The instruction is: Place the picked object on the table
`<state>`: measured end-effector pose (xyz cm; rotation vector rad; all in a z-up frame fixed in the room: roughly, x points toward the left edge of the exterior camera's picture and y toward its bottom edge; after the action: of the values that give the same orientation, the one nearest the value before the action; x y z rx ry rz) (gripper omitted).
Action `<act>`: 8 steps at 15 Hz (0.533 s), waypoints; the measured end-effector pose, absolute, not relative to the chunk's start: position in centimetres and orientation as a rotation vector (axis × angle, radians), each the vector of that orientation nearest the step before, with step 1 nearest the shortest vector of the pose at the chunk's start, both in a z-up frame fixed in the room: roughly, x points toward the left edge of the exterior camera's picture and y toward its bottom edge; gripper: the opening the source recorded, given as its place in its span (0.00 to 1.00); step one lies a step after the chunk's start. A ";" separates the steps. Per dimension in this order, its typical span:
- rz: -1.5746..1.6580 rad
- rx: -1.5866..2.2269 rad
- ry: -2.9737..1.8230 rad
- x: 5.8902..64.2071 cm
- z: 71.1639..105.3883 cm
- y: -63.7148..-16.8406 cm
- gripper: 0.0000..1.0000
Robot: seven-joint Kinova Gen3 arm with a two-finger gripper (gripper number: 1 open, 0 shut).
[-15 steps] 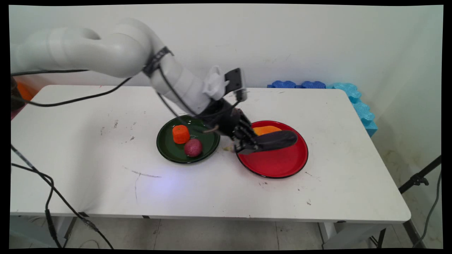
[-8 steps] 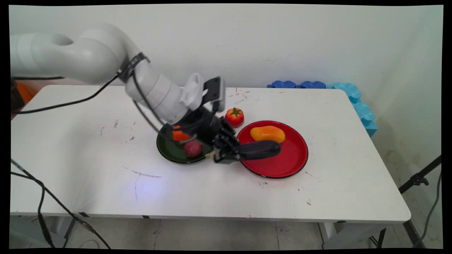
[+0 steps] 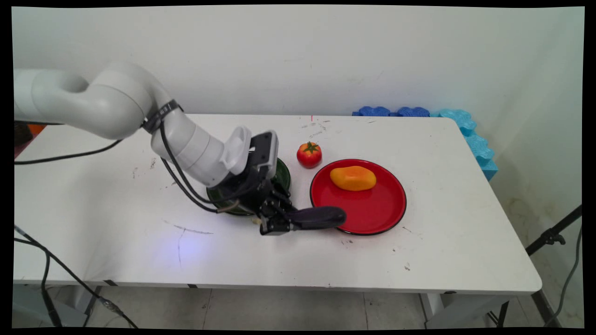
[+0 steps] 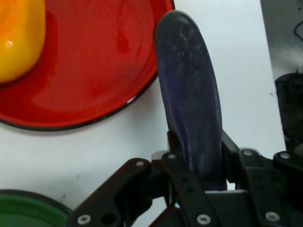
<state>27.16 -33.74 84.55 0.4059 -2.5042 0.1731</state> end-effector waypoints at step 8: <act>0.122 0.323 -2.539 27.0 81.1 -33.6 0.00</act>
<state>27.02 -33.57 81.09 0.3230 -2.5394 0.1219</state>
